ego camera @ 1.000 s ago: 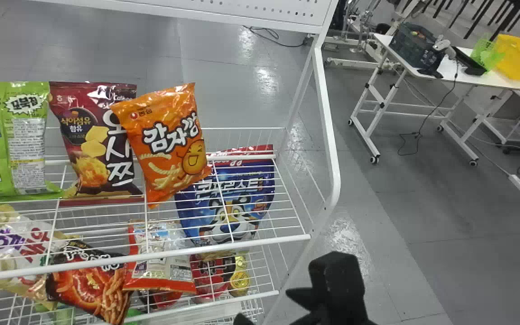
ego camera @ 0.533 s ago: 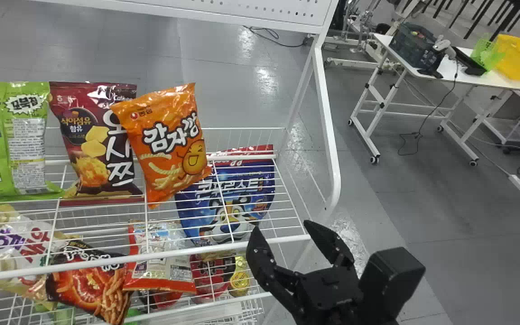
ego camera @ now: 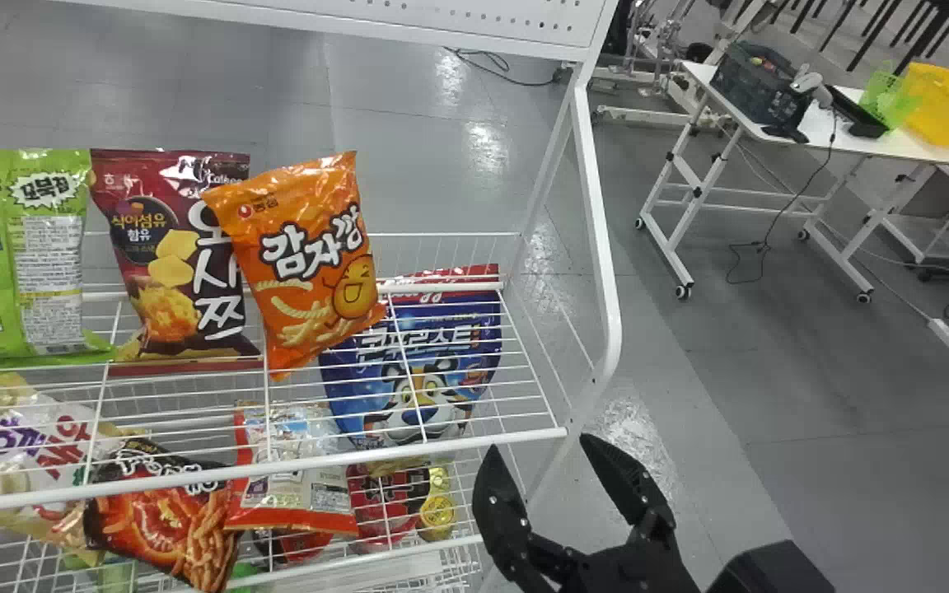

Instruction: Hold basket handle with left hand then pick Jagalchi snack with right hand and place into basket

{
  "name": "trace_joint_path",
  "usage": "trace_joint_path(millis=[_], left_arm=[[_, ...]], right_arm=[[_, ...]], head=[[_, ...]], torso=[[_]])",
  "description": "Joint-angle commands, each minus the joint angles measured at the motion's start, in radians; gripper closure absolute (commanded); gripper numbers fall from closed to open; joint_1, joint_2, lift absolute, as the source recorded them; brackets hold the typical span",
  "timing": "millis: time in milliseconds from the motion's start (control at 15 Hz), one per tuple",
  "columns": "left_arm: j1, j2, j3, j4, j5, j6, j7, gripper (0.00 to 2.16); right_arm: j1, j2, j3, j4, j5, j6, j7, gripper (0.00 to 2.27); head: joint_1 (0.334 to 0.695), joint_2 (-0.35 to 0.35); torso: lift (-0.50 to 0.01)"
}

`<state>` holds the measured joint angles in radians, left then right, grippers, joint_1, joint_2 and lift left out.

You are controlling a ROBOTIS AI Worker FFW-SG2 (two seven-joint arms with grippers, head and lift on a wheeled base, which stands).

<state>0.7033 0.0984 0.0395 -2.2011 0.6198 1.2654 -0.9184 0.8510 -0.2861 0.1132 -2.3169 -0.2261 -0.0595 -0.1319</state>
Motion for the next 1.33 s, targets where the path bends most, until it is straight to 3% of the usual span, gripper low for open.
trace_joint_path(millis=[0,1267], left_arm=[[0.007,-0.002,0.006,0.0,0.0,-0.017,0.0,1.21],[0.019,-0.011,0.019,0.015,0.0,-0.045,-0.01,1.21]], right_arm=[[0.034,-0.015,0.002,0.008,0.004,-0.061,0.0,0.12],[0.138,-0.036,0.002,-0.048,0.004,-0.131,-0.029,0.12]], head=[[0.695,-0.35],[0.695,-0.35]], torso=[[-0.01],[-0.01]])
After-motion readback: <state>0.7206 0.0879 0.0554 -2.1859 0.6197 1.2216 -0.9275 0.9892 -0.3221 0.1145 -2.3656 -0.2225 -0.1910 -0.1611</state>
